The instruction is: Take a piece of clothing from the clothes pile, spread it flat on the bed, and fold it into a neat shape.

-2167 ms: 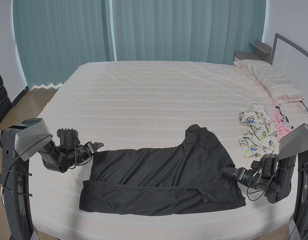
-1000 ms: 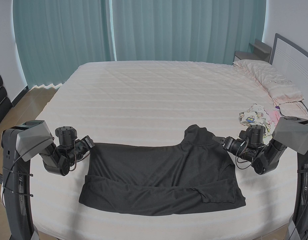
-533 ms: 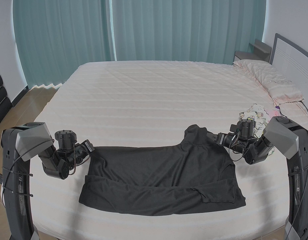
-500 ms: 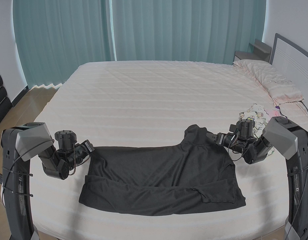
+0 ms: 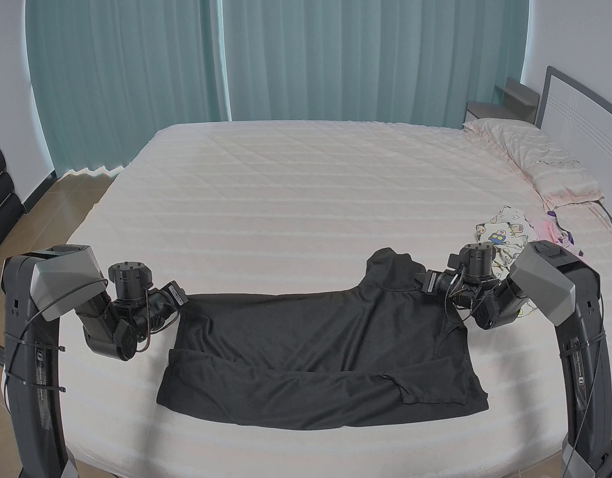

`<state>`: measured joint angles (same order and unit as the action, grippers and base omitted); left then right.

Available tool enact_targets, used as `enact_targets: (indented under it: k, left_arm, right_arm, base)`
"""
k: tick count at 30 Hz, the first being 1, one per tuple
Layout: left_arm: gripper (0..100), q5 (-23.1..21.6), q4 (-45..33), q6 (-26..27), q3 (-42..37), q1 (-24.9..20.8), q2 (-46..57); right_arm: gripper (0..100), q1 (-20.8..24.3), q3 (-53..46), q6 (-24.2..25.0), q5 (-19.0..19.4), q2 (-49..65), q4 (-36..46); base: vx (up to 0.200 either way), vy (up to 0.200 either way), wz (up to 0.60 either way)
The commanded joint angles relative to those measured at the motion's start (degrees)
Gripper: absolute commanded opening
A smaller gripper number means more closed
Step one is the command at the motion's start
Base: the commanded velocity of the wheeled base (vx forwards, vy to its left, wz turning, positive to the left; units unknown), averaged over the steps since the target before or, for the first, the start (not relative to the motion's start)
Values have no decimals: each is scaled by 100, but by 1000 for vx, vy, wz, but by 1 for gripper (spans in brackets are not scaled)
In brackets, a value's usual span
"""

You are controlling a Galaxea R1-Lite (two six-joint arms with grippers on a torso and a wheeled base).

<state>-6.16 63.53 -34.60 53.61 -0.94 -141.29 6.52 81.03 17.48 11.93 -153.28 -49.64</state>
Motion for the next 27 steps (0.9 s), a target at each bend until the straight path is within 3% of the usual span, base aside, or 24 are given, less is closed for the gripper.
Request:
enact_targets:
  k: [1, 9, 27]
  left_arm:
    - [0, 9, 2, -3, 9, 6, 14]
    - [0, 53, 11, 6, 88, 41, 31]
    - [0, 62, 327, 6, 61, 155, 119]
  right_arm:
    - [0, -37, 9, 1, -60, -26, -2]
    - [0, -46, -334, 537, -271, 501, -125]
    - [0, 16, -1195, 757, -279, 976, -1030]
  base:
    - [0, 0, 0]
    - [0, 0, 0]
    - [0, 0, 0]
